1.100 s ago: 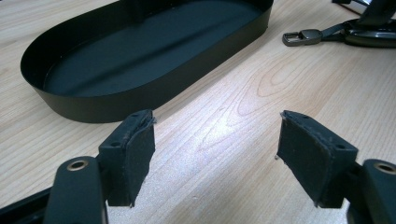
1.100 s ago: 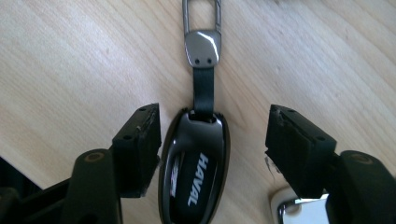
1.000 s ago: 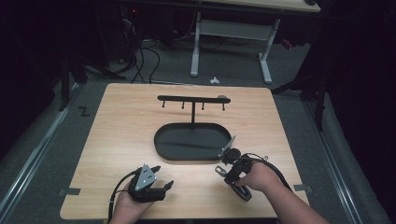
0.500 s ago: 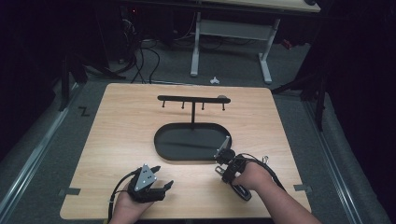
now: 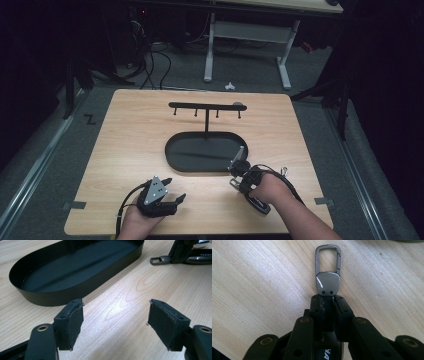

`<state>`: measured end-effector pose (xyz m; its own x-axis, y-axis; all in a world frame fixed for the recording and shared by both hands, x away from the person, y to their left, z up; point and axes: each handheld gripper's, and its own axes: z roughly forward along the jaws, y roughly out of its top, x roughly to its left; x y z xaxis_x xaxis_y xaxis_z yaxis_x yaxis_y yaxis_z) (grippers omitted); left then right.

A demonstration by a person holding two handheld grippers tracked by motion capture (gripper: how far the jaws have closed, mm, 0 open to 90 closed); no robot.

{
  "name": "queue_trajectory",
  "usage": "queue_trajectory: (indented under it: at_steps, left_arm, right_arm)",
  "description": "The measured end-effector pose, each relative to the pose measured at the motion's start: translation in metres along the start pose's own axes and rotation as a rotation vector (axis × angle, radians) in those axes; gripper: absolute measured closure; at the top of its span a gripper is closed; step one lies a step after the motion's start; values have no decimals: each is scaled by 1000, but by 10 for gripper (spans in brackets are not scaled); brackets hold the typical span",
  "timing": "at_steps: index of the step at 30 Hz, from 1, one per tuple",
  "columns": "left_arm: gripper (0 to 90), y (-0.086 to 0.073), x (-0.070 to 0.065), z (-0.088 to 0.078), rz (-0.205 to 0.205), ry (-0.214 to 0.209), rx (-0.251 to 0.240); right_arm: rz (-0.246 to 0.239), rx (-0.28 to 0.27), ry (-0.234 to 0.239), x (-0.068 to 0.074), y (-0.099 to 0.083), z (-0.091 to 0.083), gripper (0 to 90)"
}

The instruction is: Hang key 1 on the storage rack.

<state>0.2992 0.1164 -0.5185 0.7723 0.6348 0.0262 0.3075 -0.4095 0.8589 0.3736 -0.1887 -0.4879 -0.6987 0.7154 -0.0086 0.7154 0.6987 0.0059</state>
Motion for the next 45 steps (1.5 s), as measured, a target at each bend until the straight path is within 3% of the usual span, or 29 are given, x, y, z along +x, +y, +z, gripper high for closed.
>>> queue_trajectory:
  at_steps: [3, 9, 10, 16, 19, 23, 32, 39, 41, 45]
  left_arm:
    - [288, 0, 0, 0, 1, -1, -1]
    - [288, 0, 0, 0, 3, -2, 0]
    - [289, 0, 0, 0, 4, -2, -1]
    - [291, 0, 0, 0, 5, -3, 1]
    - [292, 0, -1, 0, 7, -3, 1]
    - [293, 0, -1, 0, 7, -4, 3]
    - [295, 0, -1, 0, 6, -6, 0]
    - [296, 0, -1, 0, 7, -7, -1]
    - [297, 0, -1, 0, 7, -6, -1]
    - [298, 0, -1, 0, 7, -8, -1]
  right_arm:
    - [14, 4, 7, 1, 0, 0, 753]
    - [-19, 10, 16, 2, 0, 1, 701]
    - [-44, 17, 6, 2, 0, 1, 675]
    - [-48, 23, 9, 4, 0, 1, 637]
    - [-58, 20, -2, 3, -1, 1, 658]
    - [-79, 27, 6, 4, -2, 1, 792]
    - [-108, 2, -24, 9, -6, -1, 809]
    - [-47, -44, -1, 4, -13, -20, 810]
    - [-50, -51, -5, 2, -14, -23, 810]
    - [-26, -112, 9, -4, -23, -40, 811]
